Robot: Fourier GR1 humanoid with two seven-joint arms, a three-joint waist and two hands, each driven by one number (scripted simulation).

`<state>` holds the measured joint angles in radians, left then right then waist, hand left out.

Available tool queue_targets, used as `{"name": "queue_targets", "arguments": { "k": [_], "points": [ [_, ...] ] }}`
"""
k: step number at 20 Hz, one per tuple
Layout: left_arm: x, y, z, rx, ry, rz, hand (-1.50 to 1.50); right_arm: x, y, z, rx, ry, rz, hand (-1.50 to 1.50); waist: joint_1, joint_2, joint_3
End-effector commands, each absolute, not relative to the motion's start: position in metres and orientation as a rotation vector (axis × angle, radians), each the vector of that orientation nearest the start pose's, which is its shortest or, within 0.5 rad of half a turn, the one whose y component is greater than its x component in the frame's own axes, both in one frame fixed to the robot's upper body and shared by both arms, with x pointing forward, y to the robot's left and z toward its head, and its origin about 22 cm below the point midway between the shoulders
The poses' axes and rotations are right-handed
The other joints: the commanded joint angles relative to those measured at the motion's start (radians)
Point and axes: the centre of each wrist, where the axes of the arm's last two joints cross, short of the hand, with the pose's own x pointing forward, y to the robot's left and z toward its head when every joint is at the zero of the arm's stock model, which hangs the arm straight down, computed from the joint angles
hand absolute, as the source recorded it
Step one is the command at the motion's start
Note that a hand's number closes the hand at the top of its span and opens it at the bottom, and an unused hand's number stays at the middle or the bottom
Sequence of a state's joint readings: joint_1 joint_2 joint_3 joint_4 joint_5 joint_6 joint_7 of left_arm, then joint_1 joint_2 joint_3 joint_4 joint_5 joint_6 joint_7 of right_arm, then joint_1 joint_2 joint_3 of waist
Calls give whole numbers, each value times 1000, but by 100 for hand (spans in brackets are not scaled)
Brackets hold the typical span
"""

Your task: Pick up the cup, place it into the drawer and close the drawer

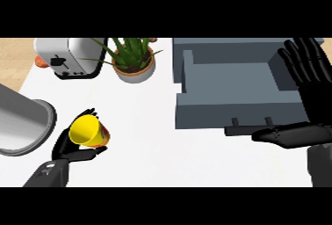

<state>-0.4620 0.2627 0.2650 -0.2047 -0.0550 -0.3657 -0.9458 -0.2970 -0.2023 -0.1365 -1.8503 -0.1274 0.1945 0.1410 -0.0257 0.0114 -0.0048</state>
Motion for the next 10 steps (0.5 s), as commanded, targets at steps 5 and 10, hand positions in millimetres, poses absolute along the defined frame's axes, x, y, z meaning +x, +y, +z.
{"name": "queue_targets", "arguments": {
  "k": [5, 10],
  "points": [
    [270, 334, -131, -60, -1911, -14, 150, 278, -264, 151, 60, -1984, 272, -150, -4, 3, -1],
    [281, 310, -131, -75, -2001, 44, 150, 285, -276, 149, 61, -1994, 284, -150, 9, -1, 1]
  ]
}}
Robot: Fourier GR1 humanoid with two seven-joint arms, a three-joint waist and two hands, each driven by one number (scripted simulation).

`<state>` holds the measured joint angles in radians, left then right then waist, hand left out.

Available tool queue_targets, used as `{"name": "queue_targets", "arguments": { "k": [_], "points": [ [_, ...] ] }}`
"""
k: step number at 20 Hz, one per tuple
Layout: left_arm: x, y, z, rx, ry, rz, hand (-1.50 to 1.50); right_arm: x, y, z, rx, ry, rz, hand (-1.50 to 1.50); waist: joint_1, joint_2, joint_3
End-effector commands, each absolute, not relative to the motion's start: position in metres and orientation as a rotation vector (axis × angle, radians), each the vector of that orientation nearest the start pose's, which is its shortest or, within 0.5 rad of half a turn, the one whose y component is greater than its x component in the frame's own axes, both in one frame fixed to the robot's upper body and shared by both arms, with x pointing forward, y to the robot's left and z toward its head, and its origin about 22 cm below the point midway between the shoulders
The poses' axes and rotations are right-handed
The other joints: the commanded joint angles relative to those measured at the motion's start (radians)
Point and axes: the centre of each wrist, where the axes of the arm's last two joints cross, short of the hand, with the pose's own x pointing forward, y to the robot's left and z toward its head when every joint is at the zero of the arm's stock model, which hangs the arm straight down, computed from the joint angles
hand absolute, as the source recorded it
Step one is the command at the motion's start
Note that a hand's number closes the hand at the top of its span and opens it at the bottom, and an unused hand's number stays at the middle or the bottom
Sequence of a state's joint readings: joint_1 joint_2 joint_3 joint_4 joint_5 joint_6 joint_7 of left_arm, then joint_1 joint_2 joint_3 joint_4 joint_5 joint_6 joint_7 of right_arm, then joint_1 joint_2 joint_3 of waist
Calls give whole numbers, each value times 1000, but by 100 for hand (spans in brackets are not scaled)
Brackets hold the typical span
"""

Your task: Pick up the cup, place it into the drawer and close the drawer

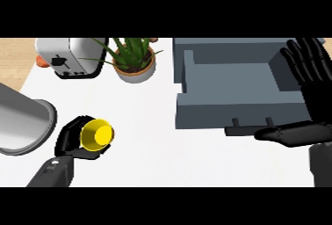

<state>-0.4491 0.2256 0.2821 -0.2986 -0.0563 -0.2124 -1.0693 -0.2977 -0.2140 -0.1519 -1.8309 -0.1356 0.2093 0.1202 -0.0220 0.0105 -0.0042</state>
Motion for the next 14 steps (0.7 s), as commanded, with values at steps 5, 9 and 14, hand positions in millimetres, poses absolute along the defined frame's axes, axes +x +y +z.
{"name": "queue_targets", "arguments": {
  "k": [5, 9, 14],
  "points": [
    [290, 271, -136, 122, -2029, 233, 150, 283, -264, 168, 69, -1995, 267, -150, 0, -1, 0],
    [325, 270, -105, -31, -2095, 233, 150, 277, -267, 156, 53, -1993, 247, -150, -2, -4, 2],
    [355, 235, -75, -172, -2122, 85, 150, 280, -287, 152, 13, -1988, 245, -150, 15, -10, 4]
  ]
}}
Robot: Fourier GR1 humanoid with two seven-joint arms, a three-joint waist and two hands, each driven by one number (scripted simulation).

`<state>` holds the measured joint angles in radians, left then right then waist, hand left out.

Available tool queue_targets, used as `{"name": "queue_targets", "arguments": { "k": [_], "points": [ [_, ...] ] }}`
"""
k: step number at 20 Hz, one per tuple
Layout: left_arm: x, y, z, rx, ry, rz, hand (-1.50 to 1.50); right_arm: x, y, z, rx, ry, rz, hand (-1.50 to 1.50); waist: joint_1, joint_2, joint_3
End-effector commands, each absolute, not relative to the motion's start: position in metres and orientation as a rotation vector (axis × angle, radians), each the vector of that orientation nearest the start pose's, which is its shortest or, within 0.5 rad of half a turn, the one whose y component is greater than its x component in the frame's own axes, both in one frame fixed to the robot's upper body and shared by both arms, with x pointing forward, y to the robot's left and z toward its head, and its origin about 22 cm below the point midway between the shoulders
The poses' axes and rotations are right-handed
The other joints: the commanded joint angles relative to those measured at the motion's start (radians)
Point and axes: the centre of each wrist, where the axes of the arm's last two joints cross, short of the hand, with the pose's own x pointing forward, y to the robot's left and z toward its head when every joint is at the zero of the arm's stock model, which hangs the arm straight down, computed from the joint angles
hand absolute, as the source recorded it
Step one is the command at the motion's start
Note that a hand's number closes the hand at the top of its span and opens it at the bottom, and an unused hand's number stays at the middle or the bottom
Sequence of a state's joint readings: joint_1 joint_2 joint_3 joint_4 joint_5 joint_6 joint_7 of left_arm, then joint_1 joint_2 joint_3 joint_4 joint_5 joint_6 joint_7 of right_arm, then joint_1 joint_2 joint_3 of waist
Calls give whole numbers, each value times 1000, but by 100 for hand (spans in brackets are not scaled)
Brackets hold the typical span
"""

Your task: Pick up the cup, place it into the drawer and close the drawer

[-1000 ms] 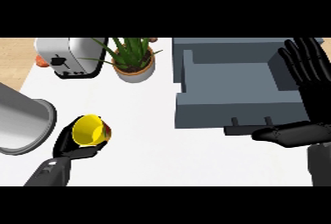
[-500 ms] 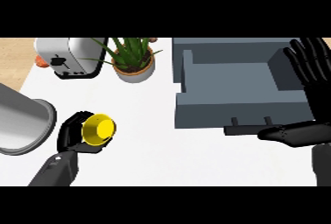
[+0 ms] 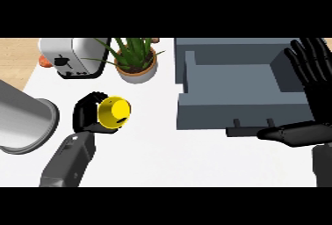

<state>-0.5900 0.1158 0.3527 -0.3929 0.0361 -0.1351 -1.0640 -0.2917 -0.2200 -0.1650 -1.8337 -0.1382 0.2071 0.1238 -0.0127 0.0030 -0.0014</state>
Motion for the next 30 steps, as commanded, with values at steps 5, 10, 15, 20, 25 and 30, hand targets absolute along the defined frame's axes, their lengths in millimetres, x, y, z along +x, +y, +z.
{"name": "queue_targets", "arguments": {
  "k": [5, 10, 15, 20, 25, 30],
  "points": [
    [394, 195, -12, -221, -2161, 23, 150, 273, -260, 153, 20, -1963, 261, -150, 18, -9, 2],
    [410, 155, 45, -305, -2164, -85, 150, 273, -274, 163, 1, -1982, 268, -150, 20, -11, 2],
    [433, 117, 119, -285, -2147, -98, 150, 274, -270, 139, 10, -1968, 261, -150, 4, -3, 2],
    [428, 78, 161, -246, -2143, -160, 150, 274, -275, 150, 9, -1999, 274, -150, -6, -4, 2],
    [439, 45, 187, -136, -2021, -190, 150, 279, -270, 147, 9, -1971, 265, -150, -30, 4, 2],
    [442, 33, 165, -26, -1923, -238, 150, 288, -253, 147, 69, -2006, 279, -150, -70, 16, 3]
  ]
}}
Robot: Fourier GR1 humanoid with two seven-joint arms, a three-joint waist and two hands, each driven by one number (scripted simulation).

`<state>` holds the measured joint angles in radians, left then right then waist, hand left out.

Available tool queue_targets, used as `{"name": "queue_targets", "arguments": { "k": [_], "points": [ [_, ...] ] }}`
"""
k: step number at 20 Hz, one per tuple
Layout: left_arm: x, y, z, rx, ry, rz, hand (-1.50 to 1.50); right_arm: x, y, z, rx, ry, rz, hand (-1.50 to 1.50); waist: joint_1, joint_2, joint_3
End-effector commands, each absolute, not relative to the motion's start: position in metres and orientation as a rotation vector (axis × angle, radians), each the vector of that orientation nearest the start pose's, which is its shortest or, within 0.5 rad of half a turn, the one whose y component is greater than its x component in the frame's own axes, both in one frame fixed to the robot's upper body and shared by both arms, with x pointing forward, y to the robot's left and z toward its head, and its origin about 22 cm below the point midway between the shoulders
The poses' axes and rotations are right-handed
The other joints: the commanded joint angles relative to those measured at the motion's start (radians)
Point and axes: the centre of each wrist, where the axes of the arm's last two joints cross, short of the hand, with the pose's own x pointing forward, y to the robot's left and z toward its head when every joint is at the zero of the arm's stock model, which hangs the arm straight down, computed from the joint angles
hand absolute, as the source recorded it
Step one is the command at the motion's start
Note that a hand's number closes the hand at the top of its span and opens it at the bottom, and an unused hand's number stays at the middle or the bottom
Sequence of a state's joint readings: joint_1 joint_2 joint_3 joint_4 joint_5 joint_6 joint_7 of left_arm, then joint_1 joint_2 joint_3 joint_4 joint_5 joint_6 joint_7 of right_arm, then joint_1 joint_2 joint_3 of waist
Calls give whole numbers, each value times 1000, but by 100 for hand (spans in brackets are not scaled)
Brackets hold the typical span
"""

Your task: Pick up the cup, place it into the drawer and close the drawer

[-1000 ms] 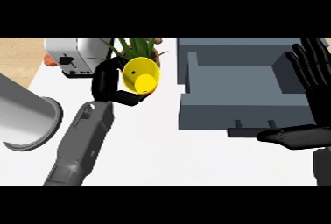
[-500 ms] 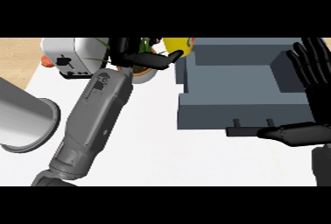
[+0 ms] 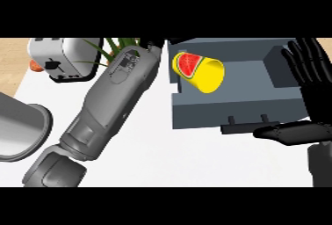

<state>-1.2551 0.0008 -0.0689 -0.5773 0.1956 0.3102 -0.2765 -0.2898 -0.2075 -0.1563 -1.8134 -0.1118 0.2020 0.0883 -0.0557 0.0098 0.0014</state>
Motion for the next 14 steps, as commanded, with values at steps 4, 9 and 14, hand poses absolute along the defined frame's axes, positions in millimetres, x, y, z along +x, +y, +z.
{"name": "queue_targets", "arguments": {
  "k": [4, 9, 14],
  "points": [
    [445, 28, 164, 51, -1859, -286, 150, 289, -267, 148, 78, -2025, 312, -150, -61, 17, 1],
    [445, 34, 139, 6, -1720, -460, 150, 294, -257, 158, 93, -2043, 326, -150, -87, 25, 1],
    [442, 37, 124, 39, -1712, -488, 150, 297, -243, 159, 152, -2041, 380, -150, -131, 37, 1]
  ]
}}
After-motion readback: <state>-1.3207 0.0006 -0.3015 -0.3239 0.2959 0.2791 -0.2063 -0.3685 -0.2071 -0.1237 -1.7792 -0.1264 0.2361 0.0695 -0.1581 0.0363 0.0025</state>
